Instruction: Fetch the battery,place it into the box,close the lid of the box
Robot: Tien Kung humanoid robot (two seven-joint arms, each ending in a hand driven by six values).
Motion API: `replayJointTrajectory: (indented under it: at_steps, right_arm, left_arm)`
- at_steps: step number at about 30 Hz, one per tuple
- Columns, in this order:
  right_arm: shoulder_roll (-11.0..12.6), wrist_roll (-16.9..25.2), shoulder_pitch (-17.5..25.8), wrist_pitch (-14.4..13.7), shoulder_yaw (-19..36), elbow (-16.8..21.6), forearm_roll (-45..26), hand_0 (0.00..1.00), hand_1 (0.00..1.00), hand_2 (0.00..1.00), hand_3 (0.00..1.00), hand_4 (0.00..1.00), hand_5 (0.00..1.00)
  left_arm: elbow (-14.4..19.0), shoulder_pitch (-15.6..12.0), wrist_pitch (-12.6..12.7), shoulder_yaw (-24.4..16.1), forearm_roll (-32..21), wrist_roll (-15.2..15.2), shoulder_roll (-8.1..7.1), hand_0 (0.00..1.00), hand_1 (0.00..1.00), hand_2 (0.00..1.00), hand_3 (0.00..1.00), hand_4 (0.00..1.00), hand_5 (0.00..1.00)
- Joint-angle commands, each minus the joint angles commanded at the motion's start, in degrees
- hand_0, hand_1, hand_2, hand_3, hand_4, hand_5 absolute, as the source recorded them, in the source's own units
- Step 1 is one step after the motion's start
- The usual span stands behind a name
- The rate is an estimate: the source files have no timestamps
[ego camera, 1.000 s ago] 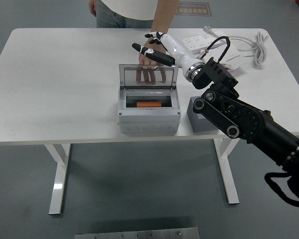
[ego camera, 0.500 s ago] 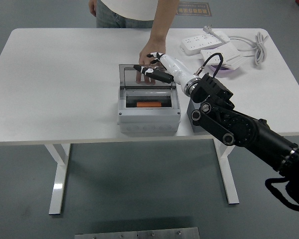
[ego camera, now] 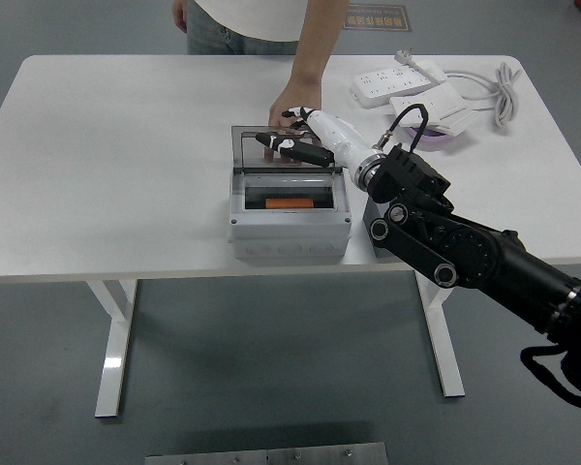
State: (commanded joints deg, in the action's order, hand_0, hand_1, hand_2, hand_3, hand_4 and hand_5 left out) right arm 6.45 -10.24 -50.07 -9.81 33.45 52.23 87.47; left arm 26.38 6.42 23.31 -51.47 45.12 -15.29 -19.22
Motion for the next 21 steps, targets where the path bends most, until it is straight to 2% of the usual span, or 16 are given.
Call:
replayJointTrajectory:
  at_steps: [5, 6, 11, 12, 17, 18, 21]
  right_arm:
    - [0.4, -1.37, 0.13, 0.05, -0.52, 1.32, 1.07, 0.914, 0.713, 0.734, 0.86, 0.998, 0.998]
    - [0.46, -1.57, 0.11, 0.0, -0.58, 1.52, 1.28, 0.662, 0.58, 0.646, 0.788, 0.998, 0.998]
    - [0.76, -2.56, -0.05, -0.17, -0.79, 2.5, 2.29, 0.662, 0.58, 0.646, 0.788, 0.998, 0.998]
    - [0.79, -2.73, -0.08, -0.14, -0.83, 2.62, 2.42, 0.357, 0.371, 0.468, 0.731, 0.998, 0.998]
    - [0.91, -3.53, -0.22, 0.1, -1.32, 3.38, 3.01, 0.357, 0.371, 0.468, 0.731, 0.998, 0.998]
    - [0.9, -3.66, -0.24, 0.16, -1.38, 3.49, 3.14, 0.274, 0.302, 0.386, 0.719, 0.998, 0.998]
    - [0.9, -4.17, -0.36, 0.43, -1.51, 3.84, 3.57, 0.274, 0.302, 0.386, 0.719, 0.998, 0.998]
  left_arm:
    - [0.0, -0.14, 0.17, 0.08, -0.17, 0.18, 0.05, 0.662, 0.755, 0.669, 0.706, 0.783, 0.668]
    - [0.0, -0.16, 0.19, 0.07, -0.16, 0.19, 0.06, 0.662, 0.755, 0.668, 0.705, 0.782, 0.665]
    - [-0.01, -0.26, 0.3, 0.07, -0.17, 0.29, 0.05, 0.662, 0.755, 0.668, 0.705, 0.782, 0.665]
    - [-0.01, -0.28, 0.34, 0.08, -0.18, 0.32, 0.05, 0.662, 0.755, 0.668, 0.701, 0.782, 0.663]
    - [0.0, -0.46, 0.53, -0.02, -0.01, 0.32, 0.03, 0.662, 0.755, 0.668, 0.701, 0.782, 0.663]
    - [0.0, -0.49, 0.55, -0.03, 0.0, 0.33, 0.03, 0.662, 0.755, 0.668, 0.701, 0.782, 0.659]
    - [-0.02, -0.54, 0.53, -0.03, -0.07, 0.47, 0.06, 0.662, 0.755, 0.668, 0.701, 0.782, 0.659]
